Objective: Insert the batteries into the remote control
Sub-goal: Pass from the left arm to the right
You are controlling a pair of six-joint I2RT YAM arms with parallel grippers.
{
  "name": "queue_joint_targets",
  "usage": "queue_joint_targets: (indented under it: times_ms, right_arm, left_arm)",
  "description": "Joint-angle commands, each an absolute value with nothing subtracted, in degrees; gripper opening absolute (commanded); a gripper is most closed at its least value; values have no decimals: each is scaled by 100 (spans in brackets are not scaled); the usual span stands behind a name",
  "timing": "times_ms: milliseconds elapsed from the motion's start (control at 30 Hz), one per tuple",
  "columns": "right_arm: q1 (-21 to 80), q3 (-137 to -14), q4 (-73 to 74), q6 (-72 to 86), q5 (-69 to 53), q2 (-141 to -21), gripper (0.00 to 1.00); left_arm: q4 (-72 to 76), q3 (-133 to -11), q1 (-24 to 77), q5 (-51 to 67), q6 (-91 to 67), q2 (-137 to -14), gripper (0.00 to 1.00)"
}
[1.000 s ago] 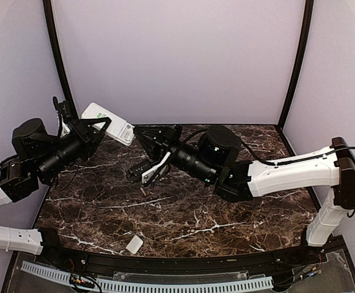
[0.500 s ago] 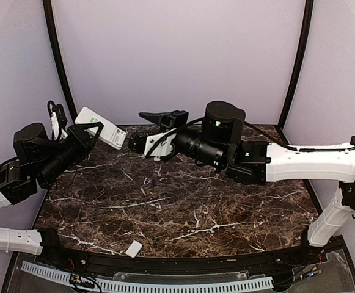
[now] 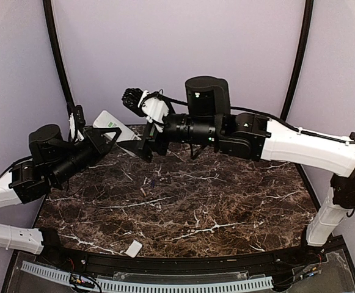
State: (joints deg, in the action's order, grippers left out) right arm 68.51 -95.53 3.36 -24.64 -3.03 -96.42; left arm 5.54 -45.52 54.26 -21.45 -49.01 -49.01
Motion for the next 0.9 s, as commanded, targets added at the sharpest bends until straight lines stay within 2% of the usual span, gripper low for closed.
queue_joint_targets:
  times_ms: [0,100,333,500,567,767,867]
  right_arm:
    - [6838,-9764,1125,-1810,-274,-10076,99]
    - [6837,-9883,1167,-1824,-60,-10285,98]
    - [6837,-10179,1316,-1943,499,-10713,90]
    - [6805,-10298,1305,-2000,892,-10822,89]
    - [6791,-10369,1334,-1978,869,-10837,83]
    - [6783,-10439,1299,-1928,750,-10784,47]
    - [6779,-10516,1409,-1942,722,-10780,37]
  left_arm:
    - [997,-4582,5412,-1738,-4696,-4926,0]
    - [1033,-4588,5410,-1631,-4707,-4995,0]
    - [1096,-4559,5412,-1431,-4802,-5071,0]
    - [1083,-4515,5414,-1433,-4819,-5023,0]
    - [1081,-4503,5412,-1437,-4817,-5011,0]
    - [1047,-4446,5414,-1456,-4862,-5015,0]
    - [1031,-4411,5407,-1471,-4876,-4999,0]
